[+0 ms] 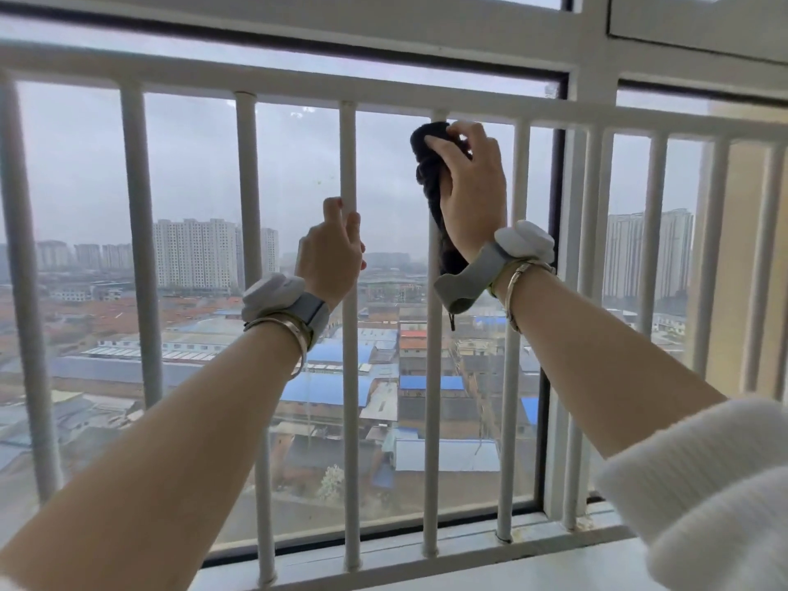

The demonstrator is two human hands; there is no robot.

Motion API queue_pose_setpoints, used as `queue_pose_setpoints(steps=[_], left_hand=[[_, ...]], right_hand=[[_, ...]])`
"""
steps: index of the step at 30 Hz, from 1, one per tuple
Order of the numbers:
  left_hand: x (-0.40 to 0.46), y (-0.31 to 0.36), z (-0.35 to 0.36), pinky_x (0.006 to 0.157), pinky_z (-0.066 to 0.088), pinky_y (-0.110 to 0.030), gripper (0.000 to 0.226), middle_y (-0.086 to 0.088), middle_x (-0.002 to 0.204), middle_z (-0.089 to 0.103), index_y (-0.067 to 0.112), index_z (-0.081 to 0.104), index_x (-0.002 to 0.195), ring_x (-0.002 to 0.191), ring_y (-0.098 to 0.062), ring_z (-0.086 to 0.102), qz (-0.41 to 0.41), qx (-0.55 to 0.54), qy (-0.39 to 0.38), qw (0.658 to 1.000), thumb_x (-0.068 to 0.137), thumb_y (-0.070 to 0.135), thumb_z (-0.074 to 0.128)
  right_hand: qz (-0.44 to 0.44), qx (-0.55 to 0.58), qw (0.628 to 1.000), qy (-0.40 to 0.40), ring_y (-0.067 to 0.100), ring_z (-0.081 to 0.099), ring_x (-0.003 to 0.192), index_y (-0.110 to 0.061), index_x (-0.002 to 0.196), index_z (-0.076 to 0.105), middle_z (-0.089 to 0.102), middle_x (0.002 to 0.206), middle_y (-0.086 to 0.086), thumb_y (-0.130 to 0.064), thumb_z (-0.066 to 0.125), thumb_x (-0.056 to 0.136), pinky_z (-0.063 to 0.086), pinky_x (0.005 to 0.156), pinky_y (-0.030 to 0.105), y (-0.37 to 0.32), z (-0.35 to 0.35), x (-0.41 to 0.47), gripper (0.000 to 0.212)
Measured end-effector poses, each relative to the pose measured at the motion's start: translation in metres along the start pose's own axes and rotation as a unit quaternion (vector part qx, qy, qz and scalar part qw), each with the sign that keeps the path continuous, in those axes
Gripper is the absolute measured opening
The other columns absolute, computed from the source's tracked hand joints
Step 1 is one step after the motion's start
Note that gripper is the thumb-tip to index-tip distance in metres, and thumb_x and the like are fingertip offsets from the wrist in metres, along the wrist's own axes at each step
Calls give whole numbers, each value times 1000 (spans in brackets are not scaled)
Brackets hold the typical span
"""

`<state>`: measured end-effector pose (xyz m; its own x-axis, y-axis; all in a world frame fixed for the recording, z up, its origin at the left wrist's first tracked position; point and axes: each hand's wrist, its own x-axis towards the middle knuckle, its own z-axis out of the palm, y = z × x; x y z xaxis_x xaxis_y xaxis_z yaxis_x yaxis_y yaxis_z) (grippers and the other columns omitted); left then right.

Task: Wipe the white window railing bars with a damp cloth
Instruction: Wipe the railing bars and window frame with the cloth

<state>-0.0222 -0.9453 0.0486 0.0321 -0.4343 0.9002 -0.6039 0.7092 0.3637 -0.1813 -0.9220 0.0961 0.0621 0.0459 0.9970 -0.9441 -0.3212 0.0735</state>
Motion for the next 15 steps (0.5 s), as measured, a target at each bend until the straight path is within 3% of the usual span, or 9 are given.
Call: queue_pose_setpoints(steps=[5,9,15], left_hand=[[1,-2,4,72,56,-42,32,-13,85,67,5,40,122,68,-29,67,-6,14,5,1000,100,27,33],[2,-3,8,73,55,-45,34,-16,88,67,5,40,122,72,-34,66,-21,34,18,999,100,29,31],[-3,0,3,68,55,-33,34,-9,84,65,4,42,122,66,-23,65,-11,4,23,1000,99,28,34]], right_hand=[[-32,-15,998,-48,34,43,127,-2,127,56,46,139,15,-7,55,91,40,102,38,3,13,-17,37],[-67,-33,994,-83,27,31,137,-4,132,51,38,147,9,-11,48,95,38,102,33,12,12,-15,37],[-47,-4,995,-84,29,31,138,-1,131,51,38,147,11,-4,49,93,32,107,31,9,14,-16,38]])
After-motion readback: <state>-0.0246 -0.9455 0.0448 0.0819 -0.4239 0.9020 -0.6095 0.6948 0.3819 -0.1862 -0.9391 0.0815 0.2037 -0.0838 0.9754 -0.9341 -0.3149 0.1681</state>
